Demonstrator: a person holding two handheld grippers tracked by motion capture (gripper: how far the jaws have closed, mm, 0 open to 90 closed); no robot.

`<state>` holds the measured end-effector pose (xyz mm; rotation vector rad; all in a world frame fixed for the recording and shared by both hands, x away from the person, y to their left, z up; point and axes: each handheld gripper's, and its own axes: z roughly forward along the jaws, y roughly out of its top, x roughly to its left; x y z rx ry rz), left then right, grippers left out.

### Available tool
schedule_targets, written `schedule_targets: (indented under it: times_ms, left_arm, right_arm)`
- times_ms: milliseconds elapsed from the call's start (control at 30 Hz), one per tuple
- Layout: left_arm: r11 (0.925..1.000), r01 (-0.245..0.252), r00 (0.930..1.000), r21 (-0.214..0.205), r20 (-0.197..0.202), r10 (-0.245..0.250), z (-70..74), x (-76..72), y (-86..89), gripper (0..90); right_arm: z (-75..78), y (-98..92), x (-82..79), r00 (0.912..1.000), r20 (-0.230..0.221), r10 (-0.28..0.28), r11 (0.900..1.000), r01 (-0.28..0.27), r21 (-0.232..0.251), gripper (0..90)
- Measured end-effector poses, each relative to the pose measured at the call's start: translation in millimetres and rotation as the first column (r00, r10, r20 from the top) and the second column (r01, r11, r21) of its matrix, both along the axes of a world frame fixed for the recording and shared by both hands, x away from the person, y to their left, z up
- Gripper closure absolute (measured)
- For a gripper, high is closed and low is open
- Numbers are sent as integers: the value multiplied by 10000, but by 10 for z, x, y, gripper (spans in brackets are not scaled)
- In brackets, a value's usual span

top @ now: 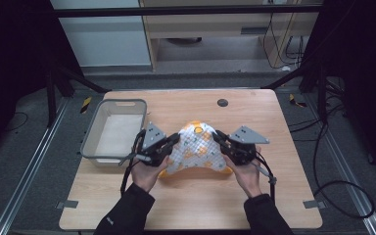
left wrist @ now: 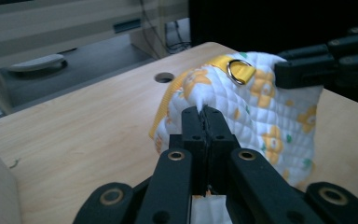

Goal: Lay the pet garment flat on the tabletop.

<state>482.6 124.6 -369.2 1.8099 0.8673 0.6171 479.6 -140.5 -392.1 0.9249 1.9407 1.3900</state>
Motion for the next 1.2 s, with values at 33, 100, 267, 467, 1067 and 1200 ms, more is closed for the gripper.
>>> schedule_targets:
  times_ms: [33, 100, 267, 467, 1067, 1200]
  left_arm:
    - [9995, -304, 9995, -76, -79, 304, -47, 110, -5, 856]
    - [9928, -1179, 9925, -192, -356, 1172, -183, 294, 21, 566]
    - [9907, -1347, 9899, -213, -471, 1336, -278, 252, 162, 417]
    - [9949, -1003, 9927, -71, -678, 996, -266, 73, 410, 343]
    - [9911, -305, 9736, 1296, -2206, 588, -986, -188, 480, 334]
    - [9786, -54, 9712, 2058, -2322, 542, -1091, -167, 414, 346]
  right_arm:
    - [-41, 28, 134, 9990, -148, -419, 9990, 416, -165, 764]
    - [-154, 51, 367, 9895, -668, -1282, 9902, 1240, -641, 637]
    - [-171, -25, 346, 9900, -690, -1228, 9907, 1182, -679, 530]
    - [-66, -206, 113, 9966, -523, -630, 9957, 592, -707, 432]
    - [-729, -415, -224, 9703, -2409, 225, 9937, -481, -1011, 375]
    - [-869, -308, -169, 9628, -2663, 450, 9865, -848, -1401, 397]
